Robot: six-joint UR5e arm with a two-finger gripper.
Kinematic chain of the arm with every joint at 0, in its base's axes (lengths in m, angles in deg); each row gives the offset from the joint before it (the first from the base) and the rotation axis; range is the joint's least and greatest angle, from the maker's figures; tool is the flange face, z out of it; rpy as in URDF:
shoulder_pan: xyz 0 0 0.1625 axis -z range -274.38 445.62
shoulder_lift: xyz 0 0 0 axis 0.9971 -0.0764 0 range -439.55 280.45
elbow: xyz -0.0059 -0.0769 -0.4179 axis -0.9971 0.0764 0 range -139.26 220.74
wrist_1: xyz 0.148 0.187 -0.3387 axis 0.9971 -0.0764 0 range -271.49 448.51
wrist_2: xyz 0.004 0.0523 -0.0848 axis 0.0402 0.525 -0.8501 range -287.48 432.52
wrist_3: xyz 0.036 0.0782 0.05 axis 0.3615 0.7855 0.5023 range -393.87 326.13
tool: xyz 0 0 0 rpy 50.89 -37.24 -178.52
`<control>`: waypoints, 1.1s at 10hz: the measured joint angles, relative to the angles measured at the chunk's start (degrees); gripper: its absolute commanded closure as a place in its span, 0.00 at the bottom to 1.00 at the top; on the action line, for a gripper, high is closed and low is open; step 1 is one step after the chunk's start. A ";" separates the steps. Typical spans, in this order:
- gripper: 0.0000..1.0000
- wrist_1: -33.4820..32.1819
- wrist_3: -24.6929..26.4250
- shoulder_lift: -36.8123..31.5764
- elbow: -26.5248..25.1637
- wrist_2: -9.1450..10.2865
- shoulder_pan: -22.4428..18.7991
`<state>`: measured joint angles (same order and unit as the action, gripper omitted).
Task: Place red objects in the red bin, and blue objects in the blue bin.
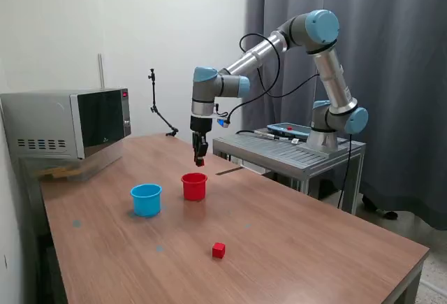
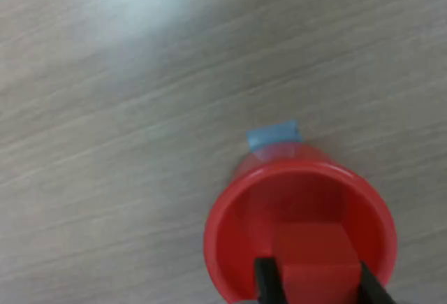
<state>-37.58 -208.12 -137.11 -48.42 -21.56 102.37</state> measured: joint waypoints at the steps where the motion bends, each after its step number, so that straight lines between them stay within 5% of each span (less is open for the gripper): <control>1: 1.00 -0.87 -0.01 0.15 0.03 0.15 -0.05; 9: 1.00 -4.42 0.00 2.12 -0.74 2.30 -0.49; 10: 0.00 -4.42 -0.02 2.15 -0.66 2.34 -0.42; 11: 0.00 -4.43 -0.03 2.17 -0.63 2.34 -0.38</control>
<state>-42.01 -208.15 -134.95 -49.05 -19.22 101.99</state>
